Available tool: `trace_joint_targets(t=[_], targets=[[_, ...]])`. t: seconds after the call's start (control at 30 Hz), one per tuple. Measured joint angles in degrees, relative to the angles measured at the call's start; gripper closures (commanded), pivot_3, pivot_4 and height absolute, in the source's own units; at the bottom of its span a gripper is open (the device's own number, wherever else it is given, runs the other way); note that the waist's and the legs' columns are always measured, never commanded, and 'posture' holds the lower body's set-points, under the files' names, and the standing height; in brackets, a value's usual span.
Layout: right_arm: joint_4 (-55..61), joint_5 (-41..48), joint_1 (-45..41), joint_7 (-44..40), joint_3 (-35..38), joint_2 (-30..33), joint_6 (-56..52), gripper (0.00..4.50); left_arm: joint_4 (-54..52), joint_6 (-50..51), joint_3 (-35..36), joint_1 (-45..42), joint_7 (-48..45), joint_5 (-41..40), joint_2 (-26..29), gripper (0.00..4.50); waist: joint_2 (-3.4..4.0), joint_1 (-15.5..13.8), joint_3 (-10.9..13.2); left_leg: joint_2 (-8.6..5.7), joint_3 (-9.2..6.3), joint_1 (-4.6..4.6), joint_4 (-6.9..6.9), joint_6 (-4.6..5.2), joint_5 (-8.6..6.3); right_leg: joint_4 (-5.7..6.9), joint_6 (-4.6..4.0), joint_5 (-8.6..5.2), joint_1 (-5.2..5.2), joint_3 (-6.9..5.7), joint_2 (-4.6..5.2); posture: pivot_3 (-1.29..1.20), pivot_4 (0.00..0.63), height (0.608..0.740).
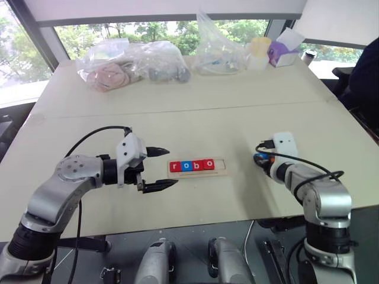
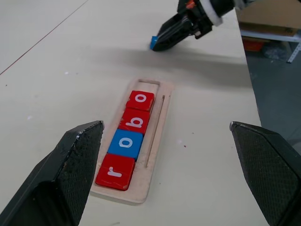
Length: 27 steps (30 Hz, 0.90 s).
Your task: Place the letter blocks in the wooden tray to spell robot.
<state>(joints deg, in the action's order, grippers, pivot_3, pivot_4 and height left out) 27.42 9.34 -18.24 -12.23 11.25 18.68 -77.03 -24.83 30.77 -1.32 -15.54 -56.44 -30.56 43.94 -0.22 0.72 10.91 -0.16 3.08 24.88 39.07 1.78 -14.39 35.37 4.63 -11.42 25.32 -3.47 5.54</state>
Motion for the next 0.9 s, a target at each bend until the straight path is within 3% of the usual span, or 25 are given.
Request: trace_joint_targets(t=[0.2,0.47,0.5,0.6,0.63,0.8,0.9], targets=[[7.13,-0.23,0.03,4.07,0.22,-6.33,-8.23,3.31,0.11,-0.22,-0.02,-0.01,-0.47,0.07,-0.1,0.0,0.01,-0.07,0.0,0.02,-0.02,0.03,-0.02,-0.02,-0.01,-0.06,-0.02,-0.01,0.04,-0.01,0.02,0.0,0.15,0.725],[8.45,-0.31,0.06,6.31,-1.47,-7.62,-11.44,3.31,1.17,-0.35,-0.05,-0.39,-0.69,0.18,-0.34,0.0,0.01,-0.05,0.01,0.01,-0.02,0.11,-0.04,-0.02,-0.01,-0.13,-0.02,0.0,0.08,-0.02,0.03,0.0,0.15,0.725],[8.47,-0.31,0.06,6.41,-1.65,-7.62,-11.45,2.25,1.17,-0.36,-0.05,-0.39,-0.68,0.2,-0.34,0.0,0.01,-0.03,0.01,0.01,-0.02,0.11,-0.04,-0.02,-0.01,-0.13,-0.02,0.0,0.09,-0.02,0.03,0.0,0.15,0.725],[8.47,0.21,0.03,5.65,-2.03,-7.13,-11.49,0.75,1.16,-0.36,-0.04,-0.38,-0.6,0.21,-0.34,0.0,0.01,-0.03,0.01,0.01,-0.02,0.11,-0.05,-0.02,-0.01,-0.14,-0.02,0.0,0.09,-0.02,0.03,0.0,0.15,0.725],[8.47,1.05,0.01,4.37,-2.56,-5.91,-11.42,0.31,1.14,-0.36,-0.04,-0.37,-0.58,0.21,-0.34,0.0,0.02,-0.06,0.01,0.01,-0.02,0.12,-0.05,-0.02,-0.01,-0.16,-0.02,0.0,0.09,-0.02,0.03,0.0,0.15,0.725],[7.28,9.93,0.16,-13.74,-4.11,13.36,-3.18,0.31,1.1,-0.34,-0.04,-0.32,-0.6,0.2,-0.28,0.0,0.04,-0.13,0.04,-0.03,-0.02,0.2,-0.04,0.07,-0.06,-0.33,0.0,-0.01,0.08,-0.06,0.07,0.0,0.15,0.725],[1.3,11.35,0.54,-28.21,-5.85,26.68,11.74,0.31,1.13,-0.35,-0.09,-0.39,-0.62,0.2,-0.35,0.0,0.04,-0.08,0.09,-0.02,-0.02,0.22,-0.05,0.1,-0.08,-0.36,0.05,-0.05,0.08,-0.09,0.04,0.0,0.15,0.725]])
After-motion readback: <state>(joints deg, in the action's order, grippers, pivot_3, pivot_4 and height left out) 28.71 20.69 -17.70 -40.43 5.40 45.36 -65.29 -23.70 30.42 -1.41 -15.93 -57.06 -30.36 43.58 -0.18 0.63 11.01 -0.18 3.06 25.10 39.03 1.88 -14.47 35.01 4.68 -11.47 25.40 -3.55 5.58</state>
